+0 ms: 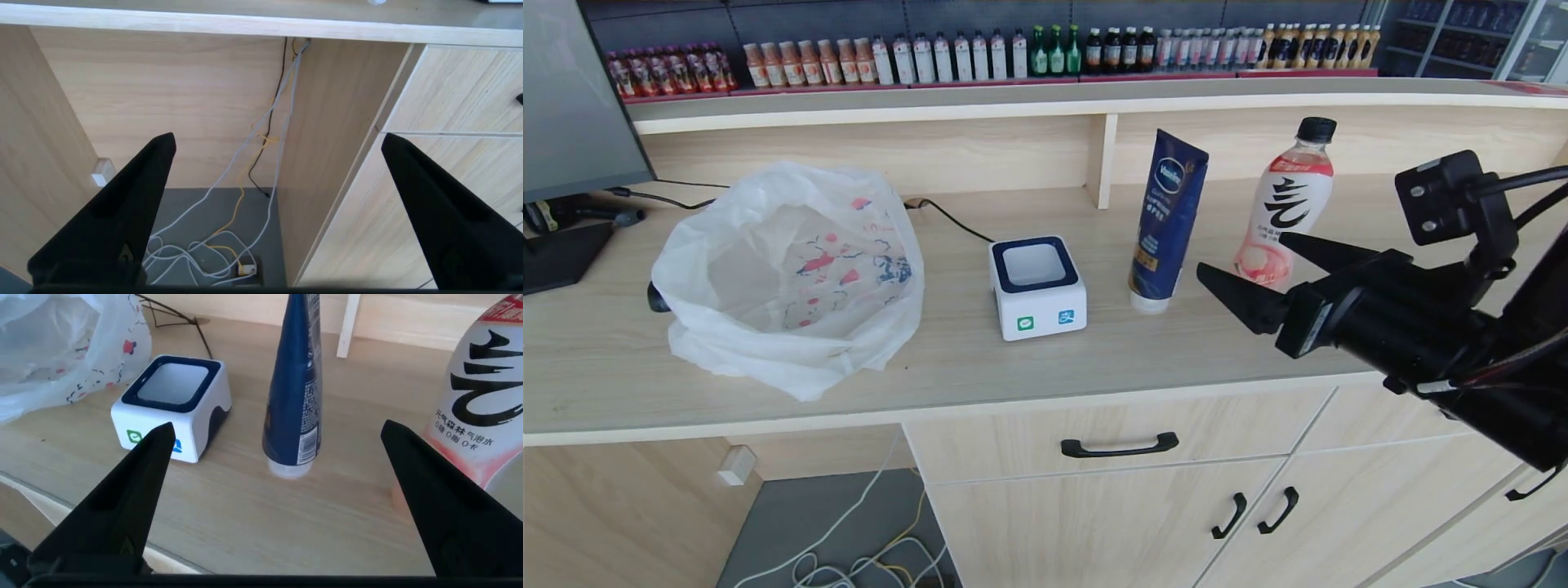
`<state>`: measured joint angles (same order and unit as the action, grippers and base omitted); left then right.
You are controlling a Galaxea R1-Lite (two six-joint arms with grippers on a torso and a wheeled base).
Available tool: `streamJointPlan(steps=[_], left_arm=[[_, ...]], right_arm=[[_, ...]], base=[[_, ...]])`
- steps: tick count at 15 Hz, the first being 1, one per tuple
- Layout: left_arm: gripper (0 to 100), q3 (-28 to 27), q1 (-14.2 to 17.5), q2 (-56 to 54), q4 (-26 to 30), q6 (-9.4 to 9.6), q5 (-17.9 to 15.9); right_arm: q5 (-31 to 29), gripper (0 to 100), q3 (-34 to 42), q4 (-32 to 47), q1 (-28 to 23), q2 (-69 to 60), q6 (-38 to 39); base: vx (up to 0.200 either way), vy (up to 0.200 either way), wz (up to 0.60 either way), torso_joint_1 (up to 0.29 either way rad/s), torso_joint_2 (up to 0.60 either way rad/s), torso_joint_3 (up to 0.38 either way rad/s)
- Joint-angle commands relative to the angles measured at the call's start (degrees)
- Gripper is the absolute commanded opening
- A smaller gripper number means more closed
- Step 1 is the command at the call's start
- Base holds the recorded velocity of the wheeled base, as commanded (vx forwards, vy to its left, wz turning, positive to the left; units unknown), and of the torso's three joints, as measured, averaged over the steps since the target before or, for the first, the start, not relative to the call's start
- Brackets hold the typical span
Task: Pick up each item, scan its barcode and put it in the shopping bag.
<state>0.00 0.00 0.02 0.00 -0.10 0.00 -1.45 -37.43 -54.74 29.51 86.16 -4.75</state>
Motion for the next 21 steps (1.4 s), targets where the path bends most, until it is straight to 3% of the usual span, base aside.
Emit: streamJointPlan(steps=[1, 11, 21], left_arm=[[100, 0.0, 0.0, 0.0, 0.0, 0.01, 0.0], [100, 0.0, 0.0, 0.0, 0.0, 0.01, 0.0], [100, 0.0, 0.0, 0.0, 0.0, 0.01, 0.0]], right_arm=[[-0.1, 100, -2.0, 0.0, 1.1, 3.4, 0.0], [-5.8, 100, -9.8, -0.7, 3.0, 11.7, 0.6], [-7.2, 100, -16.2, -0.7, 2.0, 16.7, 3.3]], base=[[0.000, 0.000, 0.00, 0.000, 0.00, 0.000], [0.000, 0.000, 0.00, 0.000, 0.00, 0.000], [0.000, 0.000, 0.00, 0.000, 0.00, 0.000]])
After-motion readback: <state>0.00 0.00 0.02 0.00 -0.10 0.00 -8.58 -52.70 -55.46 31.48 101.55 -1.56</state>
